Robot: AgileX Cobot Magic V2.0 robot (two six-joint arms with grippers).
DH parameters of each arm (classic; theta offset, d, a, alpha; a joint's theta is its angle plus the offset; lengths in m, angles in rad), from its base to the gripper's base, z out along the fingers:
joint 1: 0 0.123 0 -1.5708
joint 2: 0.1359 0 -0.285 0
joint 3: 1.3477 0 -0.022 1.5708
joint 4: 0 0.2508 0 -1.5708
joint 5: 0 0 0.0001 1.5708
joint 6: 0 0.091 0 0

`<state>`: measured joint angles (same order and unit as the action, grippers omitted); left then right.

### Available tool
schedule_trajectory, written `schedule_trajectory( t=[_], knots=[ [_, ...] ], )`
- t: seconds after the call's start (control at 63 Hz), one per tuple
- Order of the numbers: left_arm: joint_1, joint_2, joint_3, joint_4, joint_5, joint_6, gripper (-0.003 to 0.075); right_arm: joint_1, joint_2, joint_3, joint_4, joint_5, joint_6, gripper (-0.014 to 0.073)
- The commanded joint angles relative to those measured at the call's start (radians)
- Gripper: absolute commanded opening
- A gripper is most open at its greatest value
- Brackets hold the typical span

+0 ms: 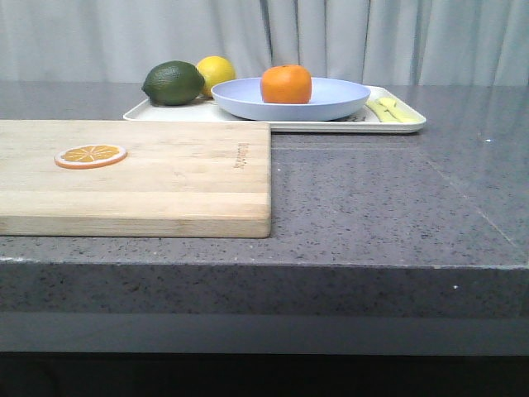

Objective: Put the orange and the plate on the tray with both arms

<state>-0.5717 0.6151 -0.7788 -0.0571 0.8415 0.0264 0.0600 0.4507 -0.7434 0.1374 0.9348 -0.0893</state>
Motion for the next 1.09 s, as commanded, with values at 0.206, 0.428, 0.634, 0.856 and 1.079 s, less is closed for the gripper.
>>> schedule_trajectory(
  t=[0.206,0.428,0.634,0.856,1.079],
  knots=[
    [-0.002,-0.001,-0.017,-0.017,-0.08,-0.009,-0.002,-0.008,0.004,-0.022,0.009,-0.065,-0.007,-0.0118],
    [0.115,-0.119,0.113,0.011,-0.199,-0.002,-0.002,-0.008,0.004,-0.022,0.009,-0.065,-0.007,-0.0118],
    [0.274,-0.329,0.364,0.008,-0.527,0.011,-0.002,-0.008,0.004,-0.022,0.009,-0.065,-0.007,-0.0118],
    [0.386,-0.525,0.654,0.004,-0.834,0.022,-0.002,-0.008,0.004,-0.022,0.009,-0.065,-0.007,-0.0118],
    [0.46,-0.642,0.793,-0.053,-0.924,0.022,-0.002,-0.008,0.004,-0.022,0.009,-0.065,-0.007,-0.0118]
  ],
)
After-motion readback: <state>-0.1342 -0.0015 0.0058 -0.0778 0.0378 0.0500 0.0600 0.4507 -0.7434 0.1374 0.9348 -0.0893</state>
